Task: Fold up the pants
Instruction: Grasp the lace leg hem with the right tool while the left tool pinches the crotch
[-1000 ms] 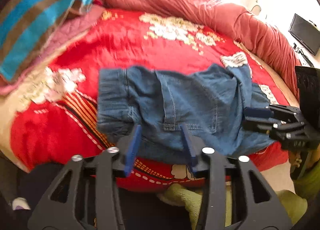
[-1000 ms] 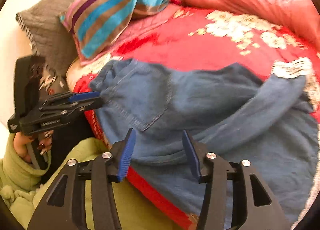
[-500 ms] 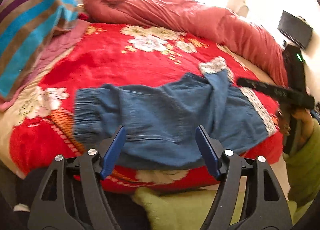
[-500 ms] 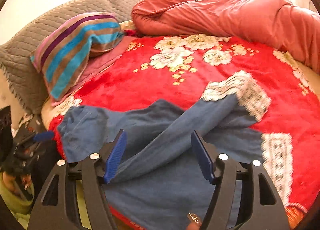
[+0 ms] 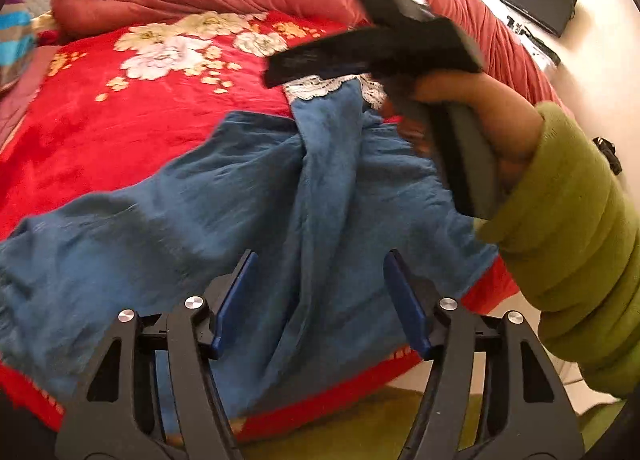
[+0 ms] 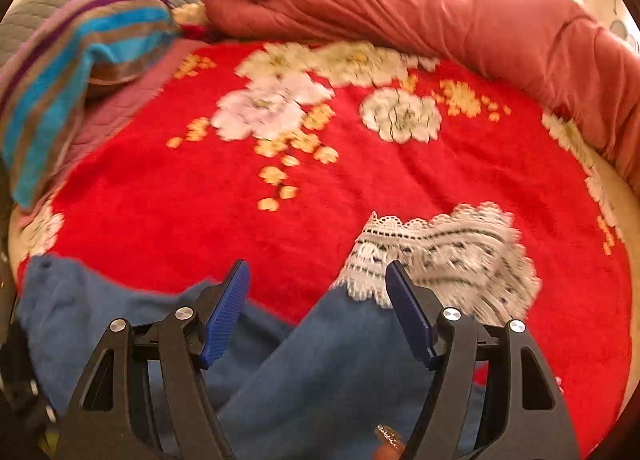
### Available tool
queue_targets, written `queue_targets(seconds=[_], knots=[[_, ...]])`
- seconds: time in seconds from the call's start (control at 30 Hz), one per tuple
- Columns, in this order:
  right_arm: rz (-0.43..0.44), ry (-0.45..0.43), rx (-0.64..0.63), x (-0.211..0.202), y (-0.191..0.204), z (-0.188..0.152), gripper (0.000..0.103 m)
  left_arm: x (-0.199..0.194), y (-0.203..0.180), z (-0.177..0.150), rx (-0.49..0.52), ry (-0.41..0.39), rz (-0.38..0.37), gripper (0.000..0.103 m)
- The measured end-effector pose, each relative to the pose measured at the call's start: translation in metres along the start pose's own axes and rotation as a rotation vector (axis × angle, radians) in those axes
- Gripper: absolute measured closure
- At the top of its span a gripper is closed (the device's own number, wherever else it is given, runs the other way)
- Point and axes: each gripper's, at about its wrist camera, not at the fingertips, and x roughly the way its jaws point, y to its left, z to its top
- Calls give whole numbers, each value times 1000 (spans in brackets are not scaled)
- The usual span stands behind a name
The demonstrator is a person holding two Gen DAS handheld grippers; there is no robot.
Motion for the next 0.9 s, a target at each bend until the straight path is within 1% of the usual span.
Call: queue_targets(seconds=[0.07,0.1,0.17,0.2,0.23,0.27,0.3,0.33,0.37,0.43,0.47,0.5,0.67,0.7,0.8,0.9], knots=[[-34,20,4,14,-2,4,34,14,-1,2,-3,17,-9,46],[-64,32,0,22,-3,6,34,20,-1,3,-1,23,-8,47],[-102,57,-4,37,-7,7,34,31,0,-1,-1,38,-4,61],[-100,65,2,41,-10,6,34,33,2,-4,-5,44,-3,67],[-90,77,9,46,-13,5,35,34,5,-8,-8,40,1,71],[-91,81,8,48,-15,4,44,32,5,-11,-11,34,0,72],[-106,73,-11,47,-17,2,46,31,8,-12,-17,27,-5,73],[-111,68,-19,45,-17,1,57,30,10,-13,-28,23,-16,73],[-109,62,-20,43,-19,1,76,29,12,-12,-37,21,-21,73],[-53,42,24,35,-30,0,91,29,14,-11,-48,18,-26,73],[-13,19,64,27,-38,-2,93,28,15,-12,-53,16,-27,73],[1,5,84,21,-43,-2,93,27,16,-12,-58,14,-28,73],[19,-94,132,-30,-63,-19,97,20,20,-14,-80,-4,-23,73],[30,-118,154,-46,-70,-27,97,19,21,-13,-83,-7,-22,73],[33,-161,188,-76,-84,-44,97,14,19,-14,-73,-20,-9,73],[49,-186,225,-104,-98,-63,97,11,14,-14,-58,-33,6,73]])
